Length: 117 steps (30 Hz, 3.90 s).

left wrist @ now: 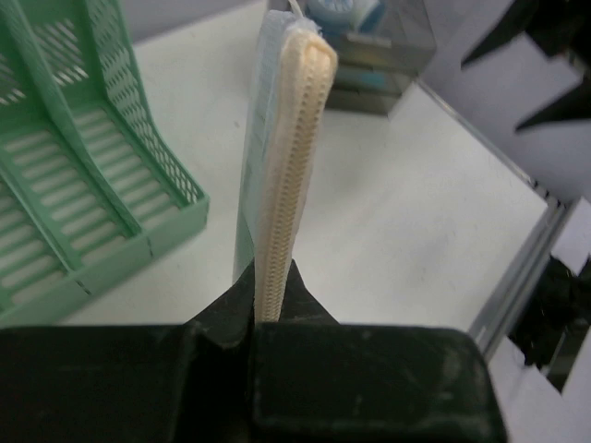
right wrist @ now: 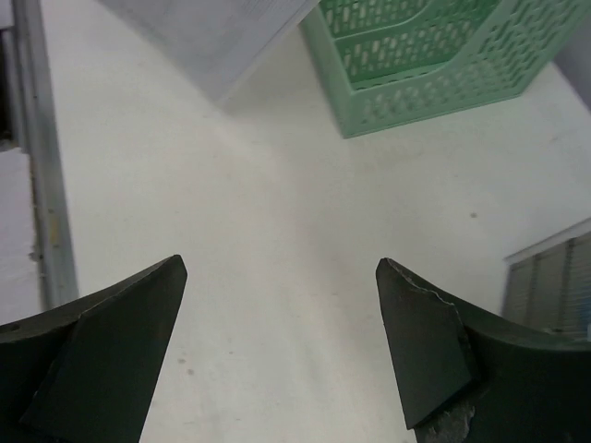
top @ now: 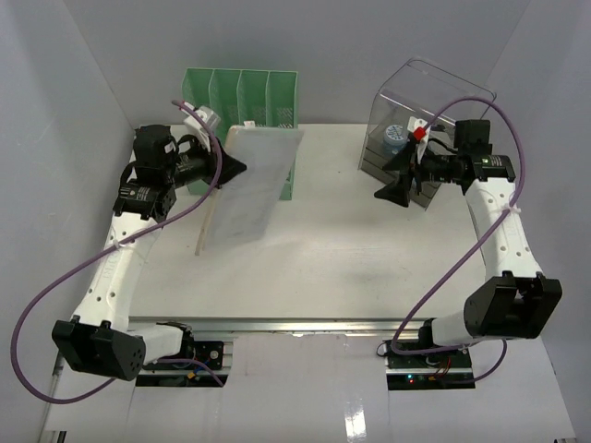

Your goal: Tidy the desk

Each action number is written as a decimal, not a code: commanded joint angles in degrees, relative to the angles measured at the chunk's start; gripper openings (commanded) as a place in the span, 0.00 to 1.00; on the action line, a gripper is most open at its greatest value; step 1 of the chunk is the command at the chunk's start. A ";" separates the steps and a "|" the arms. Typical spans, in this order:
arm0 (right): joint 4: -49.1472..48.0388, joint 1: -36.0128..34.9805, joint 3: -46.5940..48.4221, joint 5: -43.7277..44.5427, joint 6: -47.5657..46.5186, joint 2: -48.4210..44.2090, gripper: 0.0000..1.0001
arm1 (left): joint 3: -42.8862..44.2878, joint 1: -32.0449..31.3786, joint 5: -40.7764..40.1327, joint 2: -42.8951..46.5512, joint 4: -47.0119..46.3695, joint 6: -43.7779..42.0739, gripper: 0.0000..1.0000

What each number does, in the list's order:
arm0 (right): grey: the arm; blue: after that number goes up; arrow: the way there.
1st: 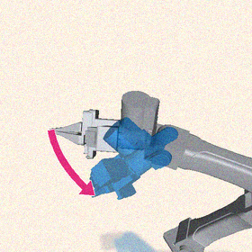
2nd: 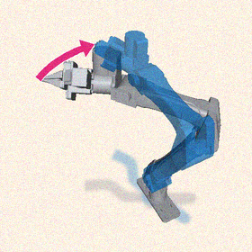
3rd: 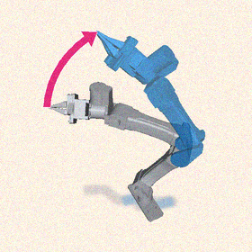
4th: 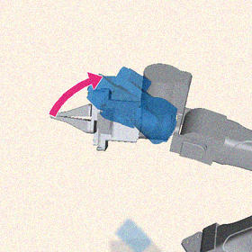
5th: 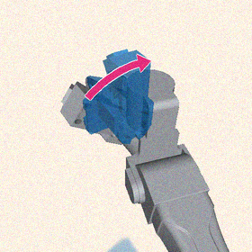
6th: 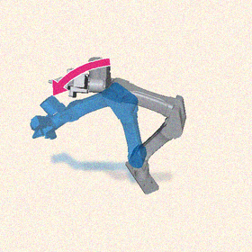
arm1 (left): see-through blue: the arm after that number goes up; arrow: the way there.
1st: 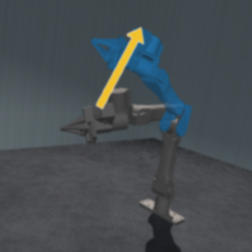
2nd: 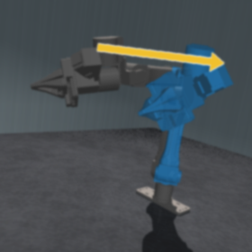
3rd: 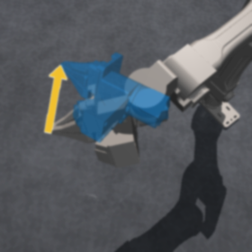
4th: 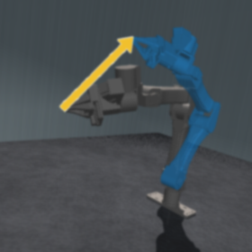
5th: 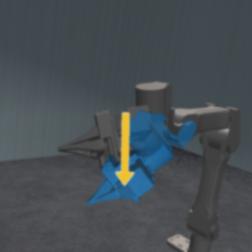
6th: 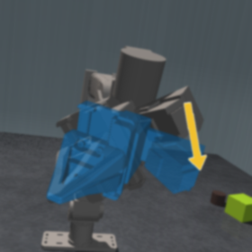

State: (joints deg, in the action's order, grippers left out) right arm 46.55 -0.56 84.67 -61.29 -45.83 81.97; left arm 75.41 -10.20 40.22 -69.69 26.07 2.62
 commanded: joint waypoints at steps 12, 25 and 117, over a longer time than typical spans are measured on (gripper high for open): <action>-34.05 -0.41 -34.77 -8.81 24.13 -18.18 0.90 | 7.98 0.22 -37.92 -3.38 -36.56 15.71 0.00; -35.12 -0.32 -36.90 -7.27 24.43 -18.69 0.90 | 14.88 -0.35 -33.98 -17.09 -43.48 10.24 0.00; -42.88 9.43 -50.85 39.59 38.48 -38.16 0.90 | -47.19 -1.05 2.58 45.60 -19.57 9.33 0.98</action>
State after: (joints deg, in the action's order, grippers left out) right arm 6.89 8.30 33.69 -25.30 -8.95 44.85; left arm 28.47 -11.16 41.44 -23.43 5.00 13.07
